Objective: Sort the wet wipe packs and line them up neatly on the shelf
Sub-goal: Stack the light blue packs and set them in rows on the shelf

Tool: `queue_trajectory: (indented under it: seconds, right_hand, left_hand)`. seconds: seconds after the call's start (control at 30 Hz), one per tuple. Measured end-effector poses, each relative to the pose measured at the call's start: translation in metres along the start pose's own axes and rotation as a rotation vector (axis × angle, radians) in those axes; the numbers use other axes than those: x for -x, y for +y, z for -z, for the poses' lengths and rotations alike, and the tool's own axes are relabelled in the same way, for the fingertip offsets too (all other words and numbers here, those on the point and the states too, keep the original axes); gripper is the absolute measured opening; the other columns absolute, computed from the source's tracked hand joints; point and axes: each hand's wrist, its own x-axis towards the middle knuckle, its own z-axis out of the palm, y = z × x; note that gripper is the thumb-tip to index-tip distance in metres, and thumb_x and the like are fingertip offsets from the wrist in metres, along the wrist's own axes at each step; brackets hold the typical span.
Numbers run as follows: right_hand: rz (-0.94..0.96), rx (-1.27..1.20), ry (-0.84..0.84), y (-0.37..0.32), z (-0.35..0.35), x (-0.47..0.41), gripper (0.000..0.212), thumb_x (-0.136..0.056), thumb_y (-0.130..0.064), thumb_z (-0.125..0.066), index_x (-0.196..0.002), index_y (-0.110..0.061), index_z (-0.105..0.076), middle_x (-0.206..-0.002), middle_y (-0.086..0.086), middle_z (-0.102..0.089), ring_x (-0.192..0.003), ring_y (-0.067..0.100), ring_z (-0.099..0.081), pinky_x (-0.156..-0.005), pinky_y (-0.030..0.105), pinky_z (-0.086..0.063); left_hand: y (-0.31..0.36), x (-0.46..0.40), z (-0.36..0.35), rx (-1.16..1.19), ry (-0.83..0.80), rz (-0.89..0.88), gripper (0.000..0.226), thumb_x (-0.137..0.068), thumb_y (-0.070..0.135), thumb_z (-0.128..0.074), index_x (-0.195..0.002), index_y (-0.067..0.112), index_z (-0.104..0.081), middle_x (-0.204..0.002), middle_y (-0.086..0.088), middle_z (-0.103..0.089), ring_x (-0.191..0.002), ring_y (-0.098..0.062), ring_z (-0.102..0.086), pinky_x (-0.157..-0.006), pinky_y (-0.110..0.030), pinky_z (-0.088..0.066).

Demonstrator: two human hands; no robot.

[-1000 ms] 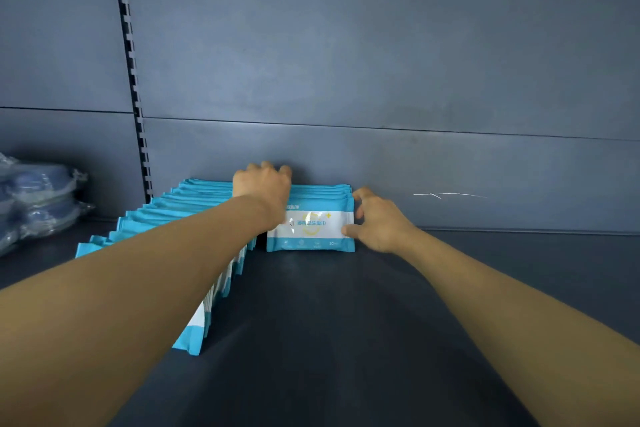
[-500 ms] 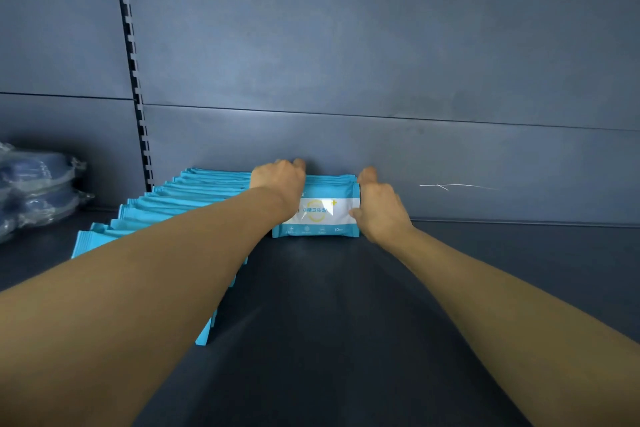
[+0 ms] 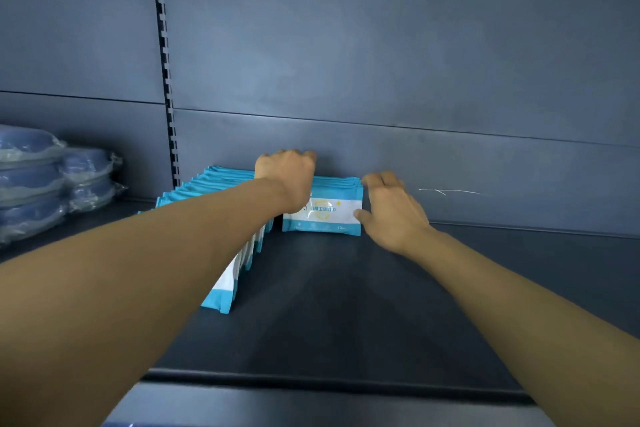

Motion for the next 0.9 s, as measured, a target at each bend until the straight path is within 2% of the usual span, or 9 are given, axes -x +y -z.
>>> queue_trajectory:
  seconds: [0.27, 0.43, 0.63, 0.77, 0.9]
  right_hand:
    - [0.125, -0.121, 0.036, -0.041, 0.056, 0.056, 0.031, -0.090, -0.020, -0.058, -0.119, -0.012, -0.051, -0.124, 0.010, -0.044, -0.111, 0.030, -0.050, -0.093, 0.041, -0.044]
    - [0.199, -0.115, 0.010, -0.073, 0.064, 0.116, 0.035, -0.091, -0.021, -0.057, -0.125, -0.011, -0.050, -0.127, 0.008, -0.047, -0.113, 0.029, -0.051, -0.092, 0.039, -0.045]
    - [0.248, -0.189, -0.037, -0.111, 0.054, 0.204, 0.032, -0.089, -0.024, -0.062, -0.118, -0.014, -0.054, -0.116, 0.007, -0.056, -0.101, 0.027, -0.057, -0.085, 0.038, -0.048]
    - [0.229, -0.167, -0.179, -0.131, 0.022, 0.271, 0.032, -0.089, -0.026, -0.061, -0.117, -0.014, -0.053, -0.116, 0.006, -0.054, -0.106, 0.026, -0.055, -0.088, 0.042, -0.047]
    - [0.156, -0.130, -0.345, -0.152, -0.021, 0.337, 0.027, -0.086, -0.025, -0.061, -0.110, -0.014, -0.054, -0.114, 0.008, -0.050, -0.107, 0.032, -0.052, -0.089, 0.041, -0.044]
  left_hand:
    - [-0.011, 0.093, 0.070, 0.176, -0.077, 0.054, 0.025, -0.093, 0.029, -0.050, -0.115, 0.020, -0.055, -0.118, -0.008, -0.058, -0.106, -0.031, -0.056, -0.074, -0.032, -0.038]
    - [-0.024, 0.166, 0.091, 0.215, -0.168, 0.058, 0.025, -0.092, 0.030, -0.049, -0.112, 0.020, -0.058, -0.117, -0.004, -0.061, -0.109, -0.030, -0.055, -0.083, -0.035, -0.043]
    - [-0.048, 0.269, 0.089, 0.283, -0.301, 0.040, 0.019, -0.090, 0.033, -0.052, -0.105, 0.024, -0.058, -0.113, -0.004, -0.061, -0.106, -0.029, -0.054, -0.086, -0.037, -0.045]
    - [-0.064, 0.335, 0.064, 0.333, -0.388, 0.041, 0.015, -0.090, 0.032, -0.052, -0.101, 0.025, -0.057, -0.112, -0.004, -0.062, -0.105, -0.030, -0.055, -0.083, -0.035, -0.042]
    - [-0.080, 0.404, 0.020, 0.376, -0.528, 0.010, 0.016, -0.092, 0.032, -0.051, -0.106, 0.025, -0.057, -0.113, -0.004, -0.062, -0.106, -0.029, -0.056, -0.084, -0.037, -0.045]
